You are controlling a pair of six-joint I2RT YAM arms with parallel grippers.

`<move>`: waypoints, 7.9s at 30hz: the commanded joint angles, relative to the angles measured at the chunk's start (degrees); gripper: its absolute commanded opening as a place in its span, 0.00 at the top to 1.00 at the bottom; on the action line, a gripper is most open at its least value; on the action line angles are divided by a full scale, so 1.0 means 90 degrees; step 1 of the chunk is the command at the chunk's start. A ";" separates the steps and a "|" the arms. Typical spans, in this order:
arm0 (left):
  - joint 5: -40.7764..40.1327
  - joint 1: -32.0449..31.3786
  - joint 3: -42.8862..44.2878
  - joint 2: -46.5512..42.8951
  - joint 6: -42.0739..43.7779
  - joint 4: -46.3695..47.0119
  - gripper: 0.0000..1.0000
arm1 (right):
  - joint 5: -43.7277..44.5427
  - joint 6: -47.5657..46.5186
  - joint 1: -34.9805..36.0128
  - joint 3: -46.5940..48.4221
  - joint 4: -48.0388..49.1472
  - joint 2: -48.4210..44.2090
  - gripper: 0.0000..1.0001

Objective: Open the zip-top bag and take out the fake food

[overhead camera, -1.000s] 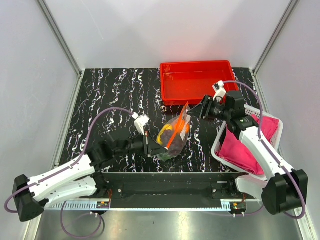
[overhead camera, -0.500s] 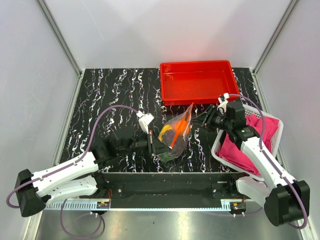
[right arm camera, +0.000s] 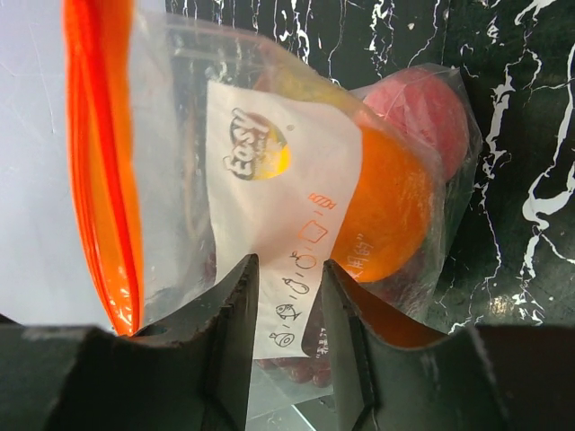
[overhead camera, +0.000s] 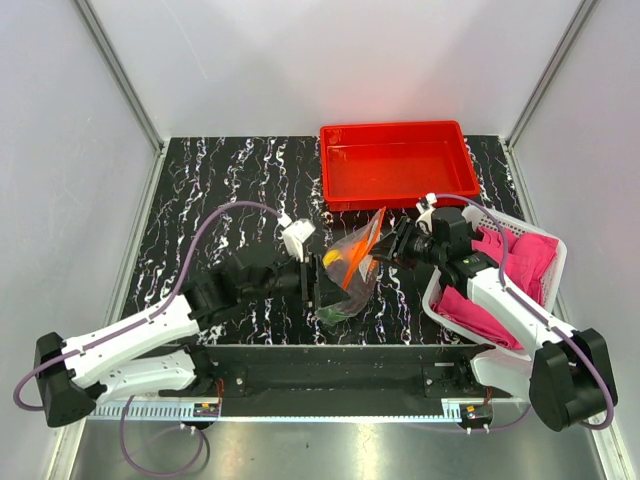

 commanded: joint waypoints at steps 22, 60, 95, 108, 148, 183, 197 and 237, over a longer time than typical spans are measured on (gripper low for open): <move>-0.0720 0.1025 0.3572 0.3324 0.2130 -0.1695 0.48 | -0.0008 -0.0261 0.0023 -0.0113 0.0236 -0.0127 0.56; 0.0032 0.1552 0.2254 0.1634 0.1348 -0.0532 1.00 | -0.0332 -0.1237 0.0013 0.1244 -0.2273 -0.0292 0.00; -0.0612 0.1308 0.1932 0.1898 0.1602 -0.0845 0.57 | 0.0285 -0.1061 0.1126 0.1772 -0.1805 -0.0507 0.96; -0.1315 0.1318 0.2264 0.1440 0.1837 -0.1509 1.00 | 0.0216 -0.1977 0.1117 0.2239 -0.2213 0.0019 0.75; -0.0954 0.1298 0.1600 0.1029 0.1065 -0.0952 1.00 | 0.1212 -0.2497 0.2650 0.2935 -0.2656 0.1484 0.49; -0.1227 0.1161 0.1190 0.0981 0.0928 -0.0718 1.00 | 0.1681 -0.2409 0.2660 0.2494 -0.1991 0.1339 0.89; -0.1481 0.1171 0.0946 0.0756 0.0830 -0.0718 1.00 | 0.1573 -0.2174 0.2660 0.3284 -0.2381 0.0226 0.98; -0.1257 0.1171 0.0438 0.0404 0.0772 -0.0445 1.00 | 0.3430 -0.4372 -0.0103 0.7924 -0.3867 0.2870 1.00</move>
